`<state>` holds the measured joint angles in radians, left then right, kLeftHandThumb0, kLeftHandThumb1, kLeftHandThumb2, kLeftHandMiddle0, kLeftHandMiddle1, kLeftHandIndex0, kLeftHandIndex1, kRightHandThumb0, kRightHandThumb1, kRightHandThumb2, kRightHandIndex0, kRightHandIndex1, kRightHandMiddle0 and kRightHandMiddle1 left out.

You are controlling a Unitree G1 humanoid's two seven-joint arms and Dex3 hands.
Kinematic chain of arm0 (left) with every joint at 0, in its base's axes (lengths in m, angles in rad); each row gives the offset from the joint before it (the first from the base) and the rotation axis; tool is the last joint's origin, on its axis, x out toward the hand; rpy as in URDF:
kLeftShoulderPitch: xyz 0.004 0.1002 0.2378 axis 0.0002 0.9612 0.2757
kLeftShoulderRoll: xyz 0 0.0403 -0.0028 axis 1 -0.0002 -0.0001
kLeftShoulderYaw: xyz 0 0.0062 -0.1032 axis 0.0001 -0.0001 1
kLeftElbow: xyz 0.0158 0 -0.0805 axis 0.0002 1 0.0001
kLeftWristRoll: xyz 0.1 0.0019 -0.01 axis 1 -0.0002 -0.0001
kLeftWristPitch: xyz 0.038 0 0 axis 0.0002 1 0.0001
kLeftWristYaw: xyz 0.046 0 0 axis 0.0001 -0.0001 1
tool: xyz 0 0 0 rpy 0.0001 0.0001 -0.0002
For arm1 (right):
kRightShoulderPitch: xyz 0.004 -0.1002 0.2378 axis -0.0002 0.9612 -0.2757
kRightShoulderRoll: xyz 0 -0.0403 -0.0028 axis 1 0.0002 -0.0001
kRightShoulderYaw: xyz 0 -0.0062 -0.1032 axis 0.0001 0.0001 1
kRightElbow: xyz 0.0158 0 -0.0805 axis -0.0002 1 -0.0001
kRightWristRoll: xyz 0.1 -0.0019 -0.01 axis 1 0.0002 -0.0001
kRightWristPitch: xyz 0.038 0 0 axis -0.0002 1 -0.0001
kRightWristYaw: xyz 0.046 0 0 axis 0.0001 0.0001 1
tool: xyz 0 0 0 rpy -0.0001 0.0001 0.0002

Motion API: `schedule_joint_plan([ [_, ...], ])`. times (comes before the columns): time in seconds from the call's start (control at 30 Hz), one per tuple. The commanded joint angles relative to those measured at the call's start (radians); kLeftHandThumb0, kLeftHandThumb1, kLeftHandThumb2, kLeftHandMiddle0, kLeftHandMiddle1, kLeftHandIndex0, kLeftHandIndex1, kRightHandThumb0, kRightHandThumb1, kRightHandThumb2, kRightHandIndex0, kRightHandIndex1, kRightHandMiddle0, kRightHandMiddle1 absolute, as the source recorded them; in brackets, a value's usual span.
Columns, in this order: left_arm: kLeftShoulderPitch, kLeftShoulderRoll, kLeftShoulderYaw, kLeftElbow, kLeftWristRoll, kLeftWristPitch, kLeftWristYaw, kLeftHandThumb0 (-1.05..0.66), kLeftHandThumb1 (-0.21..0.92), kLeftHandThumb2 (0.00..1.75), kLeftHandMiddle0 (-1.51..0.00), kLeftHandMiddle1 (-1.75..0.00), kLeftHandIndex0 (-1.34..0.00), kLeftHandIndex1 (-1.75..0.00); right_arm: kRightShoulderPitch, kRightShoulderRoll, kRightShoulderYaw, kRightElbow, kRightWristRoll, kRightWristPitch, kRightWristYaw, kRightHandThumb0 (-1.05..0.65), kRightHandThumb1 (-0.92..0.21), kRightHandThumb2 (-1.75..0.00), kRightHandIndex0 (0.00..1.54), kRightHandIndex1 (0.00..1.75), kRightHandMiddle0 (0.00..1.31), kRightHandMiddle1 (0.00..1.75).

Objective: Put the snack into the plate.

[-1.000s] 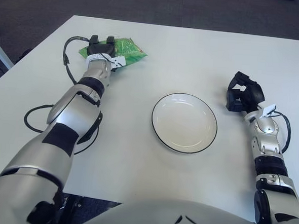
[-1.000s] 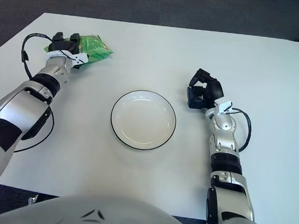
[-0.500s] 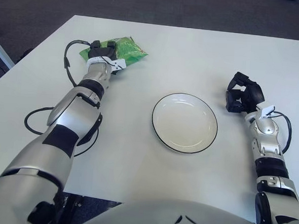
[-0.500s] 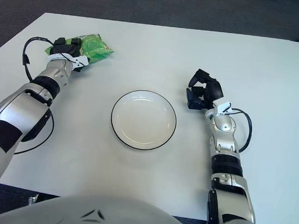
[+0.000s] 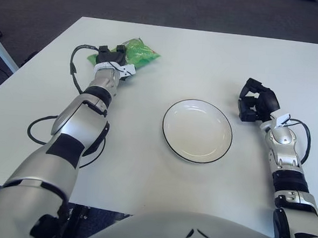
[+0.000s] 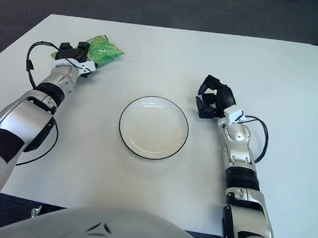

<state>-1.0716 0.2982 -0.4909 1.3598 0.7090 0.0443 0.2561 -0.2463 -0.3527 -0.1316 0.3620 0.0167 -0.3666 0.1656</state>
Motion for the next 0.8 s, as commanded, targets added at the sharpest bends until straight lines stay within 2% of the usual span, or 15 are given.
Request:
schedule_joint_plan([
  [0.0,0.049,-0.011,0.002,0.007,-0.010,-0.020,-0.004,-1.04,0.92,0.84,-0.01,-1.70,0.00,-0.79,0.061,0.023,0.007,0.006,-0.010,0.020,-0.009,-0.50,-0.27,-1.37,1.38,1.75,0.65,1.75],
  [0.13,0.057,0.000,0.006,0.018,-0.009,-0.043,0.005,-0.98,0.92,0.71,-0.01,-1.69,0.00,-0.88,0.062,0.019,0.011,0.000,-0.022,0.032,-0.015,-0.50,-0.27,-1.37,1.38,1.75,0.65,1.75],
  [0.17,0.060,0.006,0.007,0.021,-0.008,-0.050,0.005,-0.90,0.89,0.68,-0.05,-1.71,0.00,-1.05,0.062,0.017,0.012,-0.001,-0.027,0.034,-0.018,-0.50,-0.27,-1.37,1.38,1.75,0.65,1.75],
  [0.2,0.063,0.011,0.007,0.025,-0.006,-0.056,0.007,-0.87,0.87,0.67,-0.06,-1.72,0.00,-1.12,0.062,0.016,0.013,-0.003,-0.036,0.034,-0.025,-0.50,-0.27,-1.37,1.38,1.75,0.65,1.75],
  [0.27,0.068,0.013,0.005,0.029,0.002,-0.062,0.020,-0.75,0.76,0.75,-0.16,-1.73,0.00,-1.37,0.062,0.014,0.018,-0.005,-0.058,0.028,-0.043,-0.50,-0.27,-1.37,1.37,1.75,0.65,1.75],
  [0.3,0.070,0.012,0.003,0.031,0.006,-0.064,0.029,-0.52,0.70,0.82,-0.22,-1.74,0.00,-1.43,0.062,0.013,0.020,-0.007,-0.070,0.023,-0.053,-0.50,-0.27,-1.37,1.37,1.75,0.65,1.75],
  [0.33,0.071,0.013,0.000,0.031,0.011,-0.066,0.043,-0.18,0.62,0.93,-0.32,-1.74,0.00,-1.50,0.062,0.011,0.023,-0.008,-0.079,0.022,-0.057,-0.50,-0.27,-1.37,1.37,1.75,0.65,1.75],
  [0.37,0.073,0.012,-0.004,0.030,0.017,-0.067,0.058,-0.12,0.58,0.99,-0.33,-1.74,-0.12,-1.59,0.063,0.010,0.025,-0.011,-0.082,0.026,-0.056,-0.50,-0.27,-1.37,1.37,1.75,0.65,1.75],
  [0.47,0.080,0.009,-0.012,0.030,0.027,-0.067,0.088,-0.05,0.47,1.14,-0.48,-1.74,-0.22,-1.68,0.069,0.009,0.027,-0.020,-0.076,0.041,-0.046,-0.50,-0.27,-1.37,1.37,1.75,0.65,1.75],
  [0.57,0.089,0.005,-0.016,0.030,0.028,-0.069,0.111,-0.01,0.31,1.33,-0.62,-1.75,-0.35,-1.73,0.069,0.014,0.026,-0.024,-0.065,0.051,-0.041,-0.50,-0.28,-1.37,1.37,1.75,0.65,1.75],
  [0.77,0.097,0.002,-0.005,0.027,0.013,-0.090,0.141,0.00,0.12,1.45,-0.85,-1.48,-0.55,-1.74,0.071,0.016,0.024,-0.034,-0.058,0.056,-0.036,-0.50,-0.28,-1.36,1.37,1.75,0.65,1.75],
])
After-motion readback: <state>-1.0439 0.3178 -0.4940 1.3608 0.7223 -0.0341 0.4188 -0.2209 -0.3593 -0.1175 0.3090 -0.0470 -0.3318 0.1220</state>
